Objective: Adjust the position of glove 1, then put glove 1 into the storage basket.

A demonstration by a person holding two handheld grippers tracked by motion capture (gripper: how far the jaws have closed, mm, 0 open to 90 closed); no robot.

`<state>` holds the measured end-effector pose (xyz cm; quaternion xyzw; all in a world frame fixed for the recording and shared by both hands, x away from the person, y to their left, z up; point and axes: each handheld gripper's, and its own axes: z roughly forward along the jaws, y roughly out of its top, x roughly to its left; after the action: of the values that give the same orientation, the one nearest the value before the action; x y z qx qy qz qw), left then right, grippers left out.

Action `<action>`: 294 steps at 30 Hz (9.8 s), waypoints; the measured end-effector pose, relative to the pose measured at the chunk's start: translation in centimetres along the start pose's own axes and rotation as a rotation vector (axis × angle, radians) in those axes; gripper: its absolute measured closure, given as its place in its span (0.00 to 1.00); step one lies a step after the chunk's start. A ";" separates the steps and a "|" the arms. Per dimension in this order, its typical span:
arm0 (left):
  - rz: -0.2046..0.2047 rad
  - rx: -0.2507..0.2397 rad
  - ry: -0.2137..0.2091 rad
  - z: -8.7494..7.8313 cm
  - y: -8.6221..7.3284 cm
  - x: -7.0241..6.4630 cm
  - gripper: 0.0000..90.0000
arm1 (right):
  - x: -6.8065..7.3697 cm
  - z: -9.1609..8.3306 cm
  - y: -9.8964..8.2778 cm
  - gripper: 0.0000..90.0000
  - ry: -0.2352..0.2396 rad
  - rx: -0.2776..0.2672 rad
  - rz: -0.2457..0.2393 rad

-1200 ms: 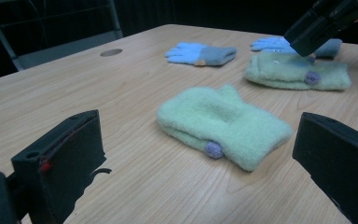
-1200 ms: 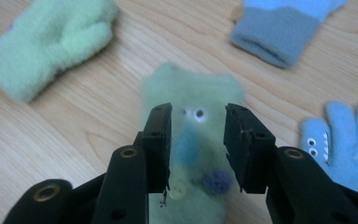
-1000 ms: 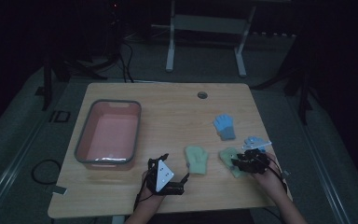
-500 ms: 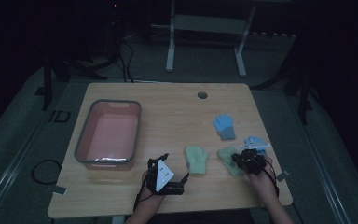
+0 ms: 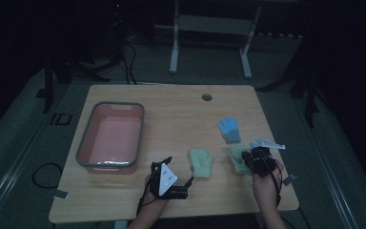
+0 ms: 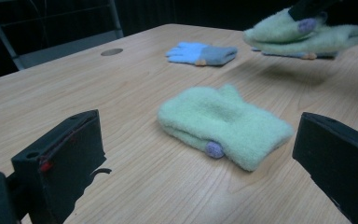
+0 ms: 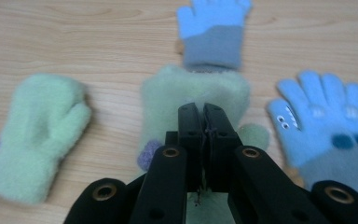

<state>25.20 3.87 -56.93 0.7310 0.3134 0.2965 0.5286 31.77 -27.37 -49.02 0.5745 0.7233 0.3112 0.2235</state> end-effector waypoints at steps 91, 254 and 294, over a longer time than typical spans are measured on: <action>0.004 -0.012 -0.007 -0.1 0.0 -0.1 0.02 | 10.4 1.2 2.7 0.93 0.175 0.001 -0.318; 0.460 0.487 -0.169 -4.3 9.9 11.4 0.82 | 21.6 7.3 14.5 0.78 0.773 0.060 -0.547; 0.414 0.665 -0.185 -5.9 3.7 21.2 0.81 | 32.3 15.5 14.9 0.78 0.751 0.146 -0.544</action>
<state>34.55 22.79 -49.63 0.9336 0.1894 0.2119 0.2182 44.86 9.09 -48.30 0.2259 0.8984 0.3761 -0.0211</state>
